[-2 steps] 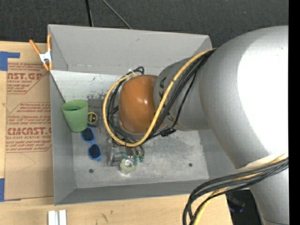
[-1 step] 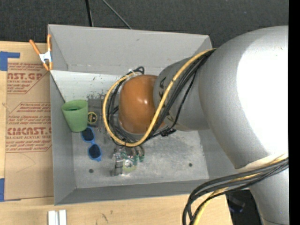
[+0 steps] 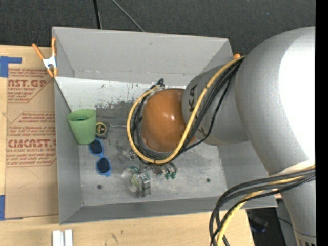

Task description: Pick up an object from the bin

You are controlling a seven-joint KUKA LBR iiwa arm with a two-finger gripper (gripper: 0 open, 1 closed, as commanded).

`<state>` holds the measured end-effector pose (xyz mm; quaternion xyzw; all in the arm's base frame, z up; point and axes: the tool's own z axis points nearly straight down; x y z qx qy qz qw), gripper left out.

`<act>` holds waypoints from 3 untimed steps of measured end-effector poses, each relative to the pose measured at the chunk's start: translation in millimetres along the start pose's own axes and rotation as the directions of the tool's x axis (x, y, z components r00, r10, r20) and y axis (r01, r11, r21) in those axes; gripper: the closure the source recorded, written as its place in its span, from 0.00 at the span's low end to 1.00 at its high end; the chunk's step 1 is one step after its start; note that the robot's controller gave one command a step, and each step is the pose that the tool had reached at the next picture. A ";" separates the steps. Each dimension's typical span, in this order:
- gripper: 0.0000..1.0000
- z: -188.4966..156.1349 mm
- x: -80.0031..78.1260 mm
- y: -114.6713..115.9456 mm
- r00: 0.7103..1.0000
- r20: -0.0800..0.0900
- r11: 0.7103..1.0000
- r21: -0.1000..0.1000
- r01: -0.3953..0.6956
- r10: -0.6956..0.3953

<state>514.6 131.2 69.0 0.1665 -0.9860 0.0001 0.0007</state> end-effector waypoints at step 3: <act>1.00 -202.7 -9.4 -14.1 0.899 0.008 0.899 0.004 0.437 -0.437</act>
Offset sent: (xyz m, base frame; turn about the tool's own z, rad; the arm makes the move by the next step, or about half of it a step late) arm 0.0000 0.0000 0.0000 0.0000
